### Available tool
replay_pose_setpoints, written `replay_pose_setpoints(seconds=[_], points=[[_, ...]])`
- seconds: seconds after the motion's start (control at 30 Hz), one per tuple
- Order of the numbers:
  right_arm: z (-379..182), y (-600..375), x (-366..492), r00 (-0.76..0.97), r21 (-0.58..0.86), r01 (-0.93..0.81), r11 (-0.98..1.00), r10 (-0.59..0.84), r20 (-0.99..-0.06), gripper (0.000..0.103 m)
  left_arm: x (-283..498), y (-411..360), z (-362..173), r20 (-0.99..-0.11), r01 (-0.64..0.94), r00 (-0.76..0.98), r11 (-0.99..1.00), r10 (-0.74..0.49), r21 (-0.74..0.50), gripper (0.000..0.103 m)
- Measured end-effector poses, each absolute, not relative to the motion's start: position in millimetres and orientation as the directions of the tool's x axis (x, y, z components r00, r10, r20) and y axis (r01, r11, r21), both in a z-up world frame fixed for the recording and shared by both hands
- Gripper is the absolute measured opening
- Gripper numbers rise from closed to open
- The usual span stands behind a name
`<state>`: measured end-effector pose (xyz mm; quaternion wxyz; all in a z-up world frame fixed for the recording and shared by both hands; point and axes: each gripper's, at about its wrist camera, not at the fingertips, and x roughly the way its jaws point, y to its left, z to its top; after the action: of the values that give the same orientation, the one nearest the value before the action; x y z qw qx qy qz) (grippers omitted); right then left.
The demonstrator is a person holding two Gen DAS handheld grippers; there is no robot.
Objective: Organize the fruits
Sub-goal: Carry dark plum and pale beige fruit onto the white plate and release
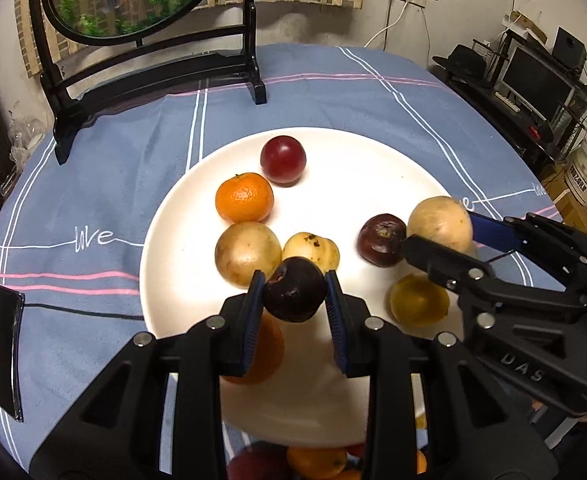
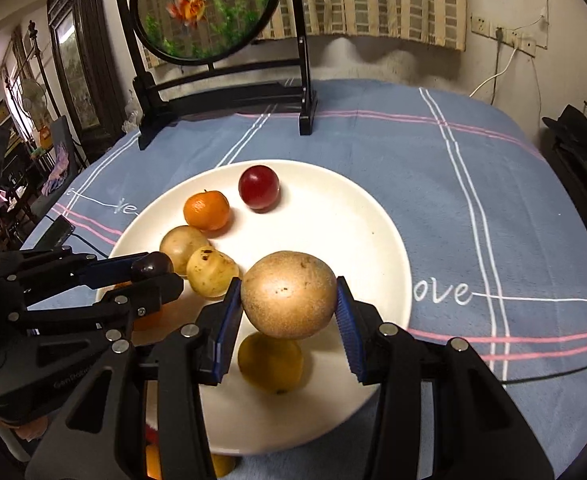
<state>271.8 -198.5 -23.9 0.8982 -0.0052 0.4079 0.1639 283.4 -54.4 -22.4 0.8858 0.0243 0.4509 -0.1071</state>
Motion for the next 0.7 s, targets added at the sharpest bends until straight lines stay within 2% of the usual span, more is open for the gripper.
replay_pose_setpoints(seconds=[0.1,0.17,0.23,0.33,0.43,0.7], points=[[-29,-196,280,0.592,0.131,-0.300,0.945,0.292,-0.751,0.047,290,-54,-27,-0.809,0.196,0.565,0.979,-0.164,-0.062,0.033],[-32,-196,283,0.584,0.125,-0.293,0.948,0.281,-0.761,0.048,293,-53,-31,-0.817,0.170,0.560,0.984,-0.139,-0.051,0.038],[-32,-199,284,0.585,0.128,-0.283,0.951,0.277,-0.762,0.052,295,-50,-32,-0.822,0.147,0.556,0.988,-0.123,-0.048,0.051],[-30,-203,281,0.595,0.139,-0.268,0.953,0.277,-0.754,0.060,293,-45,-28,-0.816,0.130,0.565,0.990,-0.122,-0.057,0.061],[-24,-206,275,0.605,0.153,-0.264,0.952,0.287,-0.743,0.063,286,-43,-21,-0.805,0.129,0.582,0.990,-0.116,-0.049,0.069],[-5,-218,244,0.637,0.155,-0.247,0.957,0.281,-0.718,0.067,256,-37,-2,-0.772,0.122,0.629,0.992,-0.096,-0.024,0.082]])
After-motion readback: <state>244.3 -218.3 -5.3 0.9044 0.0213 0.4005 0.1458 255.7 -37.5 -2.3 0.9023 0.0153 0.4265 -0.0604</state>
